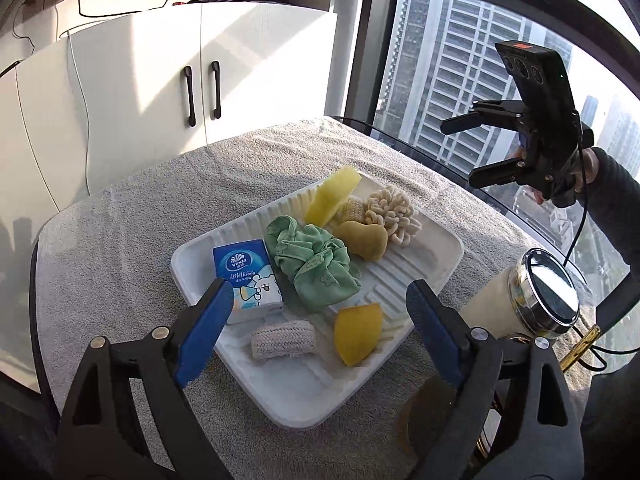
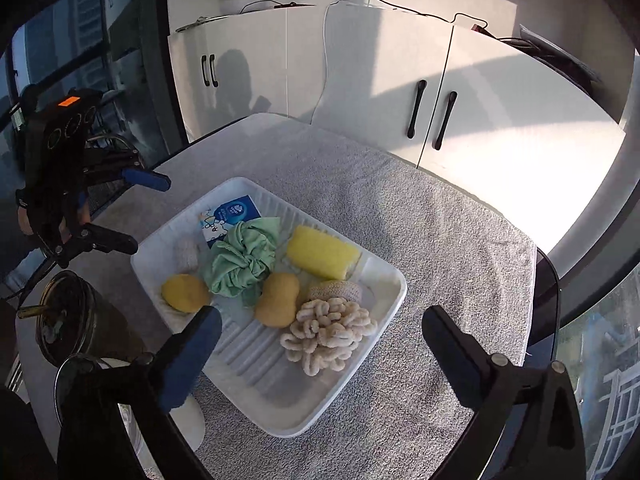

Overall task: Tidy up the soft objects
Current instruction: 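Move both tools back toward the remaining items by the mug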

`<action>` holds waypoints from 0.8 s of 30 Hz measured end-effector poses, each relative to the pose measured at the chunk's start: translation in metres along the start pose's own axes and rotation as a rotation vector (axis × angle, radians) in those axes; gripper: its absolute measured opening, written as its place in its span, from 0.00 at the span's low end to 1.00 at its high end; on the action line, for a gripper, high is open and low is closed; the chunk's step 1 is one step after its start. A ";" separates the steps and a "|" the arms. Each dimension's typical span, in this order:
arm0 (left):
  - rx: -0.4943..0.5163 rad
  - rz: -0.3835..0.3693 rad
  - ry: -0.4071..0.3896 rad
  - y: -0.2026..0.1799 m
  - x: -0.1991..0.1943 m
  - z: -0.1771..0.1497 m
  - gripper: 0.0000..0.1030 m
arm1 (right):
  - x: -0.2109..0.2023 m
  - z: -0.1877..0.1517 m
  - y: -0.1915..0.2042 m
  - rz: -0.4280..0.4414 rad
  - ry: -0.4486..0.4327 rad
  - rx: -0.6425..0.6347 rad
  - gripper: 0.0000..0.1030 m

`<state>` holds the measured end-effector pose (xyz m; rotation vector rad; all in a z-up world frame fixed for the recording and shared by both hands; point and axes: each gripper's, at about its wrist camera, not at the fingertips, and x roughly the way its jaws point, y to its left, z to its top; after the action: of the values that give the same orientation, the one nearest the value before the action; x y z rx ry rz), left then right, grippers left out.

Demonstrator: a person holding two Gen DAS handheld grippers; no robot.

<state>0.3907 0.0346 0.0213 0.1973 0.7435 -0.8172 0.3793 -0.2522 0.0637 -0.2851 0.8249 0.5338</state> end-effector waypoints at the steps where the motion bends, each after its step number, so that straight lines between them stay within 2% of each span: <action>1: -0.005 0.008 -0.009 -0.002 -0.008 -0.003 0.86 | -0.007 -0.005 0.001 -0.003 -0.009 0.011 1.00; 3: -0.018 0.023 -0.027 -0.004 -0.023 -0.010 0.87 | -0.022 -0.015 0.003 -0.015 -0.031 0.029 1.00; 5: -0.033 0.045 -0.050 -0.007 -0.037 -0.018 0.99 | -0.037 -0.028 0.006 -0.023 -0.062 0.056 1.00; 6: -0.042 0.058 -0.062 -0.009 -0.044 -0.022 1.00 | -0.045 -0.035 0.008 -0.027 -0.079 0.071 1.00; 12: -0.113 0.157 -0.128 -0.015 -0.082 -0.046 1.00 | -0.090 -0.076 0.018 -0.068 -0.181 0.152 1.00; 17: -0.148 0.214 -0.155 -0.025 -0.107 -0.061 1.00 | -0.117 -0.102 0.034 -0.063 -0.238 0.184 1.00; 24: -0.177 0.226 -0.176 -0.057 -0.129 -0.091 1.00 | -0.136 -0.130 0.075 -0.018 -0.282 0.204 1.00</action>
<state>0.2434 0.1112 0.0476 0.0480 0.6108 -0.5424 0.1818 -0.2930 0.0796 -0.0279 0.5956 0.4560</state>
